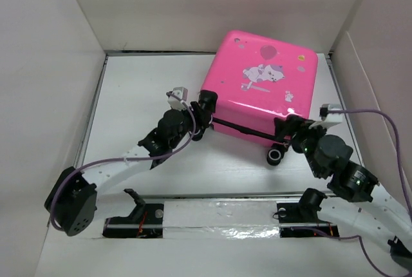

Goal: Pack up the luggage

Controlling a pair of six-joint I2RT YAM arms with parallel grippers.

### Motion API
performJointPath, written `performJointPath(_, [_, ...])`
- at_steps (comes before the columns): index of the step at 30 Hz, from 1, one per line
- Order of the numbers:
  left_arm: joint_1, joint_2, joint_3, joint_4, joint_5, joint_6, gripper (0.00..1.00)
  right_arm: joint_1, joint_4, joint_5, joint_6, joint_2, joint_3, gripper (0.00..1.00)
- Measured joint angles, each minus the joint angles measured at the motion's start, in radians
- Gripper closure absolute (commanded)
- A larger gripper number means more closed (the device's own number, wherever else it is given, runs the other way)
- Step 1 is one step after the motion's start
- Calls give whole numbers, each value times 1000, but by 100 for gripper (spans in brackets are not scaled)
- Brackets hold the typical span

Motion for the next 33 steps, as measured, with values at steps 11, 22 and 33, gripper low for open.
performJointPath(11, [-132, -289, -179, -66, -116, -130, 100, -790, -29, -388, -167, 252, 77, 0])
performJointPath(22, [-141, -547, -321, -116, -90, -182, 100, -1055, 343, -1117, -198, 589, 68, 0])
performJointPath(33, [-141, -516, -339, -57, -45, -256, 100, -897, 391, -1214, -231, 1061, 475, 3])
